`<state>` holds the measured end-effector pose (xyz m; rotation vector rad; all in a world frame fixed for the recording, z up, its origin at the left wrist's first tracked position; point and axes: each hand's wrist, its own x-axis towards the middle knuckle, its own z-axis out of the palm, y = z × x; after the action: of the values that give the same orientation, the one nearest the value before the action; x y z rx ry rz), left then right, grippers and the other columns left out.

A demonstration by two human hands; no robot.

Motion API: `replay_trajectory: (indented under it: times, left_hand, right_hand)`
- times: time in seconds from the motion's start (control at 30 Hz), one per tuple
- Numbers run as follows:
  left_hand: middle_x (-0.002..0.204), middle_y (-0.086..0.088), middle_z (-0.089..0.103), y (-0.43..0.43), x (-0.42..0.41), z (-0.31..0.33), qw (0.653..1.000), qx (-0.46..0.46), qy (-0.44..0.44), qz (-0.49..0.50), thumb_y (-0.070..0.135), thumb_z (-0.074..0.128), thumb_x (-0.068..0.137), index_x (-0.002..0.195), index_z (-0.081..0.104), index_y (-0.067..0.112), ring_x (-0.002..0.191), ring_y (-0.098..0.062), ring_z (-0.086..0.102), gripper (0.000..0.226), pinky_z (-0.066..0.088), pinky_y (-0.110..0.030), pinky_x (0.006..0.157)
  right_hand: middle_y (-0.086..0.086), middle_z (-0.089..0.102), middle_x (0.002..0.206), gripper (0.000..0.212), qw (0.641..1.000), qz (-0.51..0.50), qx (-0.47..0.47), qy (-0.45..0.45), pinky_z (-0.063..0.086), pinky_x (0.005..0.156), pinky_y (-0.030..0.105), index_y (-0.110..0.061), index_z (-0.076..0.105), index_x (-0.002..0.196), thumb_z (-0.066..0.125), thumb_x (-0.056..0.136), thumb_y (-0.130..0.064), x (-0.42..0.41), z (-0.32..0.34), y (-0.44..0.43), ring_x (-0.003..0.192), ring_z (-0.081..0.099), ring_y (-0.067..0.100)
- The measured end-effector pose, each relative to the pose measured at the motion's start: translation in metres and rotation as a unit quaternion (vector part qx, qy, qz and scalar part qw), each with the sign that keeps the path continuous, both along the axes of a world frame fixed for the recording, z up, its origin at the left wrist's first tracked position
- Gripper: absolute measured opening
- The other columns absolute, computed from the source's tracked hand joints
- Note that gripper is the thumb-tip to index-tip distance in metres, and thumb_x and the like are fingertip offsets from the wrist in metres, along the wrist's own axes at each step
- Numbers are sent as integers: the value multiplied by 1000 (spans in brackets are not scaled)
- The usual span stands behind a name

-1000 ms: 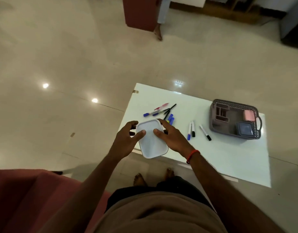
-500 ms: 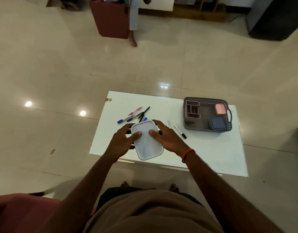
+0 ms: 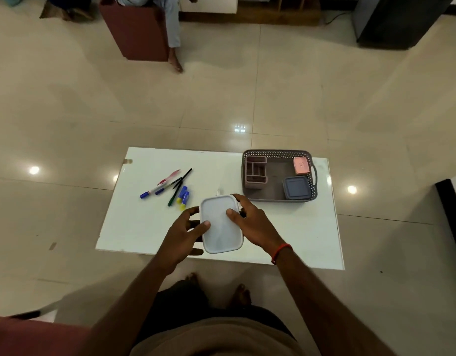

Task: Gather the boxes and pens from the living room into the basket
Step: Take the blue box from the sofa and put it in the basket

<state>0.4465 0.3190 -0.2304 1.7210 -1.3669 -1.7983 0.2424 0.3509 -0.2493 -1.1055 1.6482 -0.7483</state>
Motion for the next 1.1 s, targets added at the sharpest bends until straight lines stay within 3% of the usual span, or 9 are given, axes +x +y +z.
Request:
replay_trajectory:
  times: [0.13,0.23,0.37,0.47,0.53,0.73,0.83,1.0,1.1]
  left_hand:
    - [114,-3,71,-3,-17,0,1000,-13,12,11,29,73,91,129,54,34,86,-24,76,42,64,-46,73]
    - [111,-3,73,-14,-28,-3,999,-24,18,16,27,76,89,121,59,33,82,-25,77,37,64,-44,71]
    - [107,-4,73,-29,-51,-11,999,-10,30,22,27,75,89,110,60,34,79,-24,76,27,64,-42,69]
    - [106,-5,72,-36,-74,-16,999,7,38,11,31,74,90,112,58,30,80,-24,75,28,63,-37,67]
    - [106,-7,71,-39,-88,-19,999,5,32,-6,33,74,89,115,56,26,85,-24,75,32,62,-37,70]
    - [112,-8,67,-56,-115,-32,998,21,49,-13,29,73,91,120,52,22,99,-25,71,37,62,-46,84]
    - [113,-7,65,-65,-124,-41,998,25,54,-7,23,74,90,117,53,23,92,-27,74,34,64,-48,75]
    - [108,-5,64,-77,-136,-77,999,15,46,2,20,77,87,109,59,30,94,-27,71,31,64,-46,65]
    - [105,0,65,-83,-148,-108,999,-3,33,21,19,78,86,105,61,34,87,-18,72,30,62,-35,58]
  right_hand:
    - [-4,60,125,46,999,-43,-16,-4,52,74,16,-34,46,137,60,94,-42,-17,-4,0,104,62,12]
    - [-5,58,126,45,993,-106,-37,24,55,80,29,-27,52,129,68,89,-40,-24,-5,-2,104,61,14]
    - [-3,56,115,33,977,-180,-94,62,44,74,7,-22,53,111,73,85,-25,-32,-5,-1,96,56,7]
    - [-3,58,113,24,972,-170,-107,122,48,81,18,-22,56,109,68,89,-22,-41,-6,2,97,55,8]
    - [-5,56,119,29,973,-142,-90,156,48,89,24,-25,56,115,67,89,-30,-44,-9,3,105,52,8]
    - [-9,41,136,63,976,-85,-45,195,40,95,22,-38,39,130,69,79,-58,-57,-20,-4,121,39,11]
    - [-5,32,147,68,966,-90,-38,239,43,103,35,-38,38,132,69,76,-61,-60,-25,-7,130,31,17]
    - [-1,13,159,71,958,-54,-54,275,41,106,37,-43,35,129,69,71,-66,-64,-49,-22,138,23,20]
    - [2,12,159,75,957,-52,-50,281,40,106,37,-42,38,128,63,66,-74,-75,-72,-36,139,24,23]
